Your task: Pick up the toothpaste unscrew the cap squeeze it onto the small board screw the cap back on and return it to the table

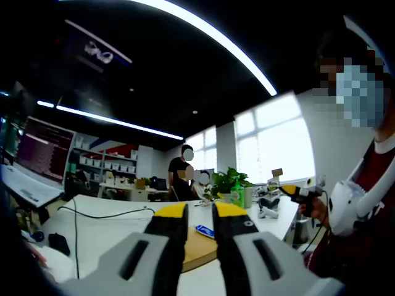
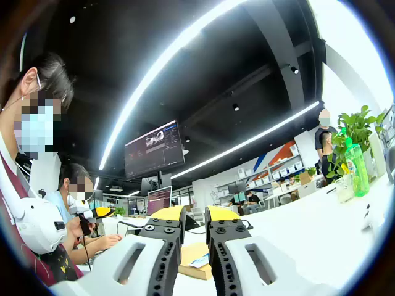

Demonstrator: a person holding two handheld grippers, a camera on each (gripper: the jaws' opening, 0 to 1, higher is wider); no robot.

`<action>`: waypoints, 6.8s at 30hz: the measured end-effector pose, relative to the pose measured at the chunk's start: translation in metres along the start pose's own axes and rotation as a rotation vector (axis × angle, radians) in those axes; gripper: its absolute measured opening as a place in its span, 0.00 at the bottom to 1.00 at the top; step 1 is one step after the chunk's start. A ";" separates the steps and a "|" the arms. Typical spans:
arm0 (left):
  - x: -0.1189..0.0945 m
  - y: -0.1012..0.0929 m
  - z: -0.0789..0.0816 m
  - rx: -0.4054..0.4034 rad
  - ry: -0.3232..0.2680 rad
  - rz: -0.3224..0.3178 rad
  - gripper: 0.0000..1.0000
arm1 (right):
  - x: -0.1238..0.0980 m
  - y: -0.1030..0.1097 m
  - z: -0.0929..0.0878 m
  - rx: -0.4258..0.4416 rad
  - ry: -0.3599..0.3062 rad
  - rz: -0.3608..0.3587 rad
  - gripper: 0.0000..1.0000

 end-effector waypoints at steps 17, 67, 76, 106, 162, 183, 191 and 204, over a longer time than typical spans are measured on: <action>0.081 -0.024 -0.031 -0.069 0.133 -0.123 0.17 | -0.003 0.000 -0.001 -0.041 0.023 -0.015 0.12; 0.032 0.011 -0.010 0.030 0.100 0.118 0.17 | 0.072 -0.061 -0.002 0.019 0.086 0.034 0.13; 0.027 0.008 -0.017 0.101 0.160 0.168 0.17 | 0.095 -0.081 -0.038 0.087 0.238 0.059 0.17; -0.057 0.034 -0.020 0.128 0.084 0.327 0.17 | 0.161 -0.084 -0.171 0.101 0.714 -0.033 0.45; -0.050 0.027 -0.031 0.133 0.097 0.297 0.17 | 0.184 -0.015 -0.175 -0.390 0.959 0.163 0.04; -0.016 0.003 -0.044 -0.002 0.098 0.080 0.17 | 0.166 0.007 -0.148 0.025 0.677 0.301 0.01; 0.035 -0.035 -0.046 -0.126 0.056 -0.155 0.18 | 0.149 0.048 -0.103 0.364 0.359 0.560 0.02; 0.070 -0.076 -0.025 -0.216 -0.024 -0.362 0.21 | 0.142 0.086 -0.086 0.585 0.202 0.759 0.02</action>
Point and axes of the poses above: the point that each gripper's makers call its tool centre point, and the gripper's own axes: x roughly forward along the fingers, y roughly to its left, z roughly out of its top, the point moved 6 cm from there along -x, roughly backward along the fingers, and after that the axes turned 9 degrees about z, right-handed, at the moved point
